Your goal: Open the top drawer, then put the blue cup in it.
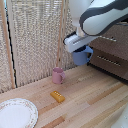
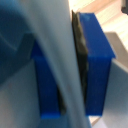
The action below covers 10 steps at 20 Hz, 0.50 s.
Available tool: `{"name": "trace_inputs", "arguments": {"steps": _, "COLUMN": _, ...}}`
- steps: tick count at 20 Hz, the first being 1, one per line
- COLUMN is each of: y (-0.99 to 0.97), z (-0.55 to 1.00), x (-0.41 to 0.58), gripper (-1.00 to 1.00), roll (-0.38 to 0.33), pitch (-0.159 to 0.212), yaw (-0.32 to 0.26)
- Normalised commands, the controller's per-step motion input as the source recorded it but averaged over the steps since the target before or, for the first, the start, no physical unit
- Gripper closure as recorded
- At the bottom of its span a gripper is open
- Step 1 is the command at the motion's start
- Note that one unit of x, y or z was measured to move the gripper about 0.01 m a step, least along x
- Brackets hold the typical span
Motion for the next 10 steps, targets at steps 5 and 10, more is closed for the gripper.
{"name": "trace_inputs", "arguments": {"steps": 5, "y": 0.06, "z": 0.83, "x": 0.340, "gripper": 1.00, "roll": -0.159, "pitch": 0.000, "yaw": -0.244}}
{"name": "trace_inputs", "arguments": {"steps": 10, "y": 0.04, "z": 0.85, "x": 0.365, "gripper": 1.00, "roll": -0.172, "pitch": 0.001, "yaw": -0.242}}
